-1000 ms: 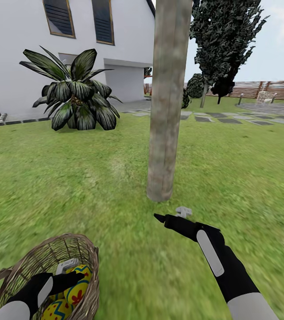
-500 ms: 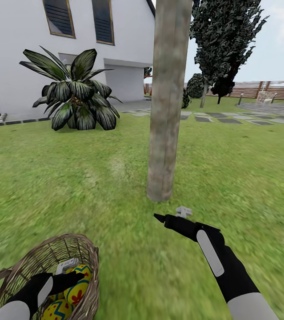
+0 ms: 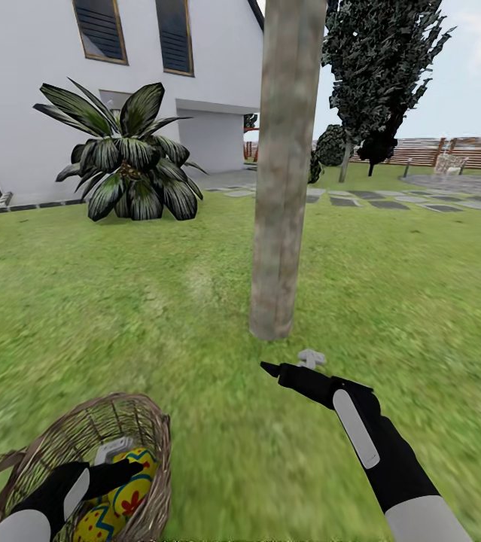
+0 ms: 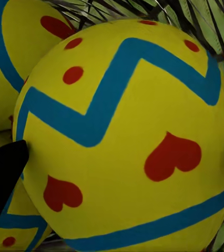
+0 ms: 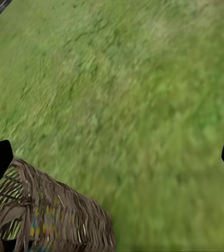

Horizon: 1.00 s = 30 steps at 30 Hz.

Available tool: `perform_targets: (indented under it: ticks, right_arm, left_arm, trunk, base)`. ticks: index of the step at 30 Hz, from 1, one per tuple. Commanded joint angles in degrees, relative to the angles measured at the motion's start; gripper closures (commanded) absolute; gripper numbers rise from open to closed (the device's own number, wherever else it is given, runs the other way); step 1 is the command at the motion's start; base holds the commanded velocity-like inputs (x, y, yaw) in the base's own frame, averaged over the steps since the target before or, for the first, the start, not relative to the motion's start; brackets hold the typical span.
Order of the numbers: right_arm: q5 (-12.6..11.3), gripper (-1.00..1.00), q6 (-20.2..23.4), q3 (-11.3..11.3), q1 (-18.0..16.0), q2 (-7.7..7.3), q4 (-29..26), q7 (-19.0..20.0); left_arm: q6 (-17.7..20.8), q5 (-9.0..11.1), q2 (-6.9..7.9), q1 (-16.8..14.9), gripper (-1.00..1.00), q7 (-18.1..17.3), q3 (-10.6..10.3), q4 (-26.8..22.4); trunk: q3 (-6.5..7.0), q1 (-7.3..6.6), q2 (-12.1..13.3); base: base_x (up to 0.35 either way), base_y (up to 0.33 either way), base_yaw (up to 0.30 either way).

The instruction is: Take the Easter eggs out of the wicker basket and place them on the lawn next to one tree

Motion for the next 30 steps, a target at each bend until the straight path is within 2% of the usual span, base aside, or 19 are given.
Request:
perform_targets:
  ticks: [1,6,18,30]
  right_arm:
    - [0.04,-1.0,0.22,0.03,-0.03,-0.03,-0.04,0.11]
    - [0.04,-1.0,0.21,0.03,-0.03,-0.03,-0.04,0.11]
    - [0.04,-1.0,0.2,0.03,-0.03,-0.03,-0.04,0.11]
    - [0.04,-1.0,0.24,0.03,-0.03,-0.03,-0.04,0.11]
  left_arm:
    - [0.45,0.04,-0.03,-0.01,1.0,-0.27,0.4,-0.11]
    - [0.45,0.19,-0.07,-0.02,1.0,-0.39,0.4,-0.4]
    - [0.45,-0.02,-0.03,-0.04,1.0,-0.28,0.4,-0.25]
    - [0.45,0.16,-0.03,-0.02,1.0,-0.37,0.4,-0.26]
  trunk:
    - [-0.05,-0.02,-0.02]
    - [-0.05,-0.02,-0.02]
    - [2.6,-0.33,0.14]
    - [2.6,-0.33,0.14]
  base:
    - [-0.044,0.026,0.0]
    - [-0.011,0.007,0.0]
    - [0.0,0.0,0.0]
    - [0.0,0.017,0.0]
